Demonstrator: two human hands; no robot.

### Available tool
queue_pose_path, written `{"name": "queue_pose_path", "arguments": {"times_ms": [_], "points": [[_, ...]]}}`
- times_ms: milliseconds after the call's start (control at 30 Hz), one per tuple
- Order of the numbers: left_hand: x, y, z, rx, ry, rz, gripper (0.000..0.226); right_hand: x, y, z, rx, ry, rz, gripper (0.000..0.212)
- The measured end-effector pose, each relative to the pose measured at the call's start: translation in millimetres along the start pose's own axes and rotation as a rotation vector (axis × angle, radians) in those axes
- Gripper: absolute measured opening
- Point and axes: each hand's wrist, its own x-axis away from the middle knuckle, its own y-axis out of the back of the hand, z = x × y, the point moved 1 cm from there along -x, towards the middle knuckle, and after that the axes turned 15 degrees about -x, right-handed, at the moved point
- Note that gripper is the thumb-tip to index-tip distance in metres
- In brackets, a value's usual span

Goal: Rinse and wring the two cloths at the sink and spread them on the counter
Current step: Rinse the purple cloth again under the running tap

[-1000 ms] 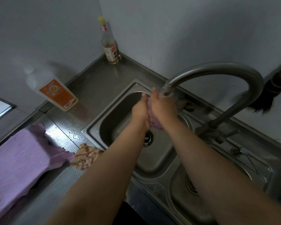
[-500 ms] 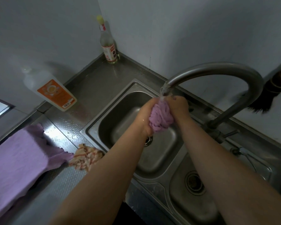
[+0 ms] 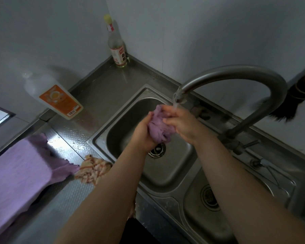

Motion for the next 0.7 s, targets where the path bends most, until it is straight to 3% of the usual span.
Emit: {"name": "queue_pose_path", "arguments": {"times_ms": [67, 134, 334, 434, 501, 568, 701], "points": [[-2.7, -4.2, -4.9, 0.003, -0.030, 0.031, 0.042, 14.2, -9.5, 3.7, 0.243, 0.070, 0.046, 0.050], [-6.7, -6.9, -7.7, 0.022, -0.063, 0.074, 0.045, 26.2, -12.9, 8.0, 0.328, 0.121, 0.006, 0.046], [-18.9, -8.6, -1.5, -0.018, -0.091, -0.013, 0.055, 42.2, 5.7, 3.8, 0.006, 0.339, -0.396, 0.023], [-16.4, -19.6, 2.5, -0.151, -0.122, -0.061, 0.044, 32.1, 7.3, -1.9, 0.008, 0.331, -0.301, 0.032], [-17.0, -26.9, 8.2, -0.349, -0.203, -0.060, 0.032, 21.2, -2.4, -7.7, 0.180, 0.336, -0.241, 0.026], [-14.0, -30.2, 13.2, -0.529, -0.259, -0.053, 0.024, 11.8, -9.3, -9.4, 0.229, 0.374, -0.309, 0.015], [-6.2, -28.1, 11.2, -0.617, -0.308, -0.051, 0.019, 3.3, -11.0, -4.1, 0.044, 0.287, -0.463, 0.025]]}}
